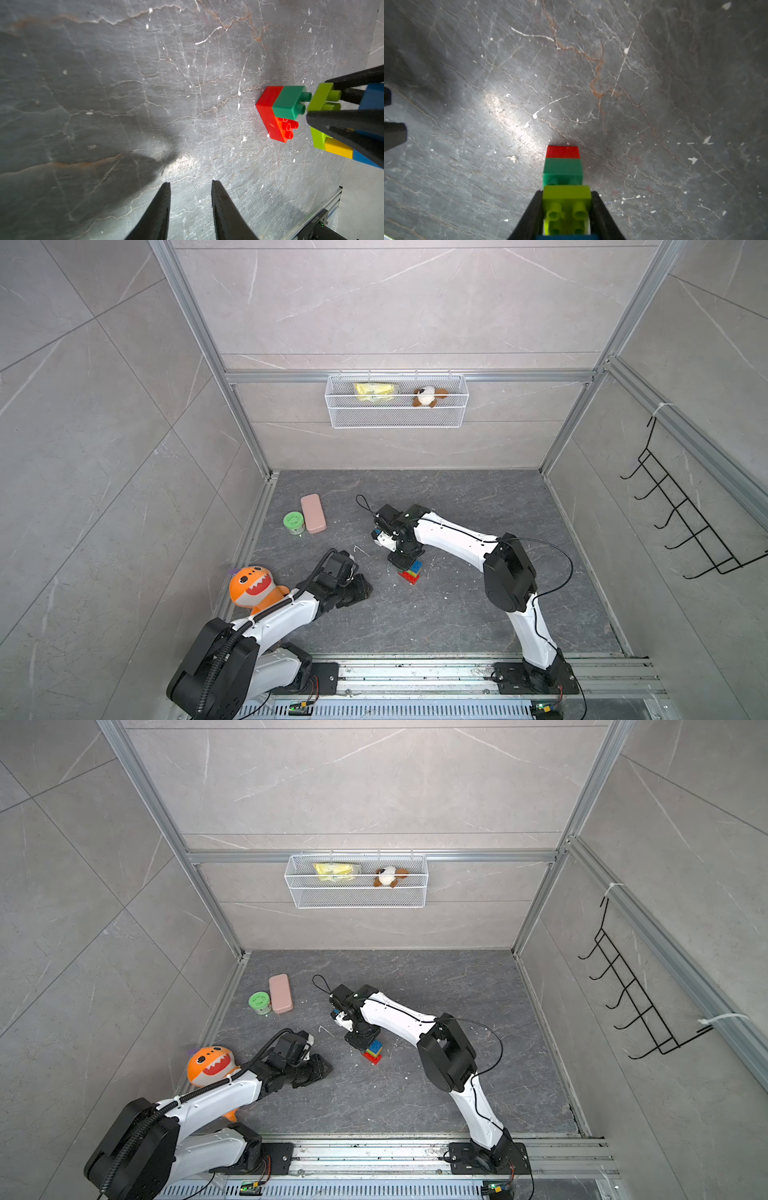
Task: Assemble the number 5 with lego
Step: Assemble the lego brick with the lego brick.
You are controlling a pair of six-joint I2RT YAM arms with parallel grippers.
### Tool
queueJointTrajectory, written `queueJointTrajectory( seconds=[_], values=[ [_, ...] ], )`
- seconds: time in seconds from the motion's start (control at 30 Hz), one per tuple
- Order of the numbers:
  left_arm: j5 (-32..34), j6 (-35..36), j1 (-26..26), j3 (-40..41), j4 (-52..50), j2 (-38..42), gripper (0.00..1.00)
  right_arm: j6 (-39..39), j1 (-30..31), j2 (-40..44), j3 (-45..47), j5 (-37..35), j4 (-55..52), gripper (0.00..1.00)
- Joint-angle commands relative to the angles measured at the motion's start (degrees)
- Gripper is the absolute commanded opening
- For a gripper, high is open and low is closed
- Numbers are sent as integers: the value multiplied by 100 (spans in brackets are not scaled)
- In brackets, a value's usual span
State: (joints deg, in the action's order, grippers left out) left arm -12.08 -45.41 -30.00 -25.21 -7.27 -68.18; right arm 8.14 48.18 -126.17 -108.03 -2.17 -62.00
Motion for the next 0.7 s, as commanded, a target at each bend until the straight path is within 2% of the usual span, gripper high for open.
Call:
queueJointTrajectory(
  seconds=[0.0,0.67],
  values=[
    [69,37,-13,-107,-81,23,37,-153,2,-160,-72,75,-190,35],
    [126,5,-10,-23,-20,42,37,-610,7,-532,-204,-209,-604,33]
  ],
)
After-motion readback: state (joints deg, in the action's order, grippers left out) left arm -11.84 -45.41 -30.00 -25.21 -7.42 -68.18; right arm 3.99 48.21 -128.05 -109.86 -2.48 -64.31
